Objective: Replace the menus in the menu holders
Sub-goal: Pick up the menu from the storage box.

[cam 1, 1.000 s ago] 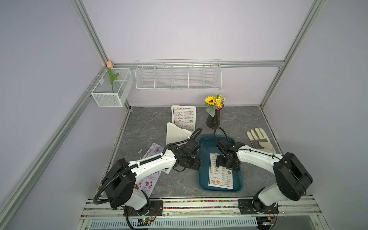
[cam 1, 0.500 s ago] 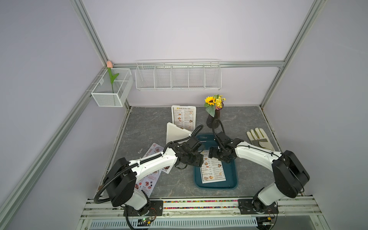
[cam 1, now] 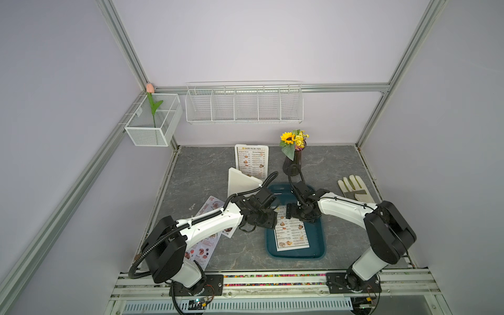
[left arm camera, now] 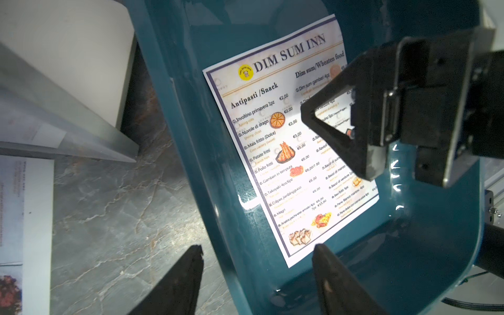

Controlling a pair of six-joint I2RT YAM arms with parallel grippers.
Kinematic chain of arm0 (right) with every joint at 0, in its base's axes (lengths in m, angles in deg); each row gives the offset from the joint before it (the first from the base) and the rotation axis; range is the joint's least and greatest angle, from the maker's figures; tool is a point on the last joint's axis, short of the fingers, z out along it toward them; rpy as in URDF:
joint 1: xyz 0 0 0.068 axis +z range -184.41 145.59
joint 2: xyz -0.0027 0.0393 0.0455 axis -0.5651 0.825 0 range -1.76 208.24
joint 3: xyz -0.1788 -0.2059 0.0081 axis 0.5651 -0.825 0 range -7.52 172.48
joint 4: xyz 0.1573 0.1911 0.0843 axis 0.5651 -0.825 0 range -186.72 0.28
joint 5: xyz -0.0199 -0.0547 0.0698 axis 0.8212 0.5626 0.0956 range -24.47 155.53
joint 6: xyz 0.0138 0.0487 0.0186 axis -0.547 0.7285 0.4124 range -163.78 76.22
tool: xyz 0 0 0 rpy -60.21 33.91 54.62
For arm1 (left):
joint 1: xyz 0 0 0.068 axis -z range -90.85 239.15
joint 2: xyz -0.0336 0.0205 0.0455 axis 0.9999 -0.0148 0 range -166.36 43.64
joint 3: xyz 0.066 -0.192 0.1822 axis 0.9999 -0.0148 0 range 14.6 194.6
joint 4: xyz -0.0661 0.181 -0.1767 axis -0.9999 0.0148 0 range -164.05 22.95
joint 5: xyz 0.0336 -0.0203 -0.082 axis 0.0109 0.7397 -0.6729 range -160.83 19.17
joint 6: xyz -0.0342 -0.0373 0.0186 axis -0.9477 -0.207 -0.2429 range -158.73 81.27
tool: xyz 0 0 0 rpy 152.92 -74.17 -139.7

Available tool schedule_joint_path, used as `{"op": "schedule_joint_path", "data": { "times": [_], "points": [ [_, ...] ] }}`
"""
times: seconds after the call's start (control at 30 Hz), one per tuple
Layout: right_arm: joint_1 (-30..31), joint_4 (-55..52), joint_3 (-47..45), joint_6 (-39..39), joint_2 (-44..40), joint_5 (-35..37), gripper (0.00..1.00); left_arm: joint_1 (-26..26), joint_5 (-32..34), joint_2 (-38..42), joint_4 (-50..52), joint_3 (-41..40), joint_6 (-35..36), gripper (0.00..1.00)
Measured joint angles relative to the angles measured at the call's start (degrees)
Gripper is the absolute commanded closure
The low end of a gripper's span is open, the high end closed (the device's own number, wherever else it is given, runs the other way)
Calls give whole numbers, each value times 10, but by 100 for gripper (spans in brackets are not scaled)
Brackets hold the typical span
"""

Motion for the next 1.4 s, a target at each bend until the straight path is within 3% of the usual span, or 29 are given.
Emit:
{"op": "schedule_joint_path", "data": {
  "times": [0.5,0.73,1.4],
  "points": [
    [49,47,-3,28,1,-86,10,0,27,0,9,6,-17,39],
    [50,64,-18,40,-16,-103,10,0,46,1,9,11,-33,51],
    [53,111,-45,56,-33,-149,8,0,91,-27,18,19,-65,64]
  ]
}}
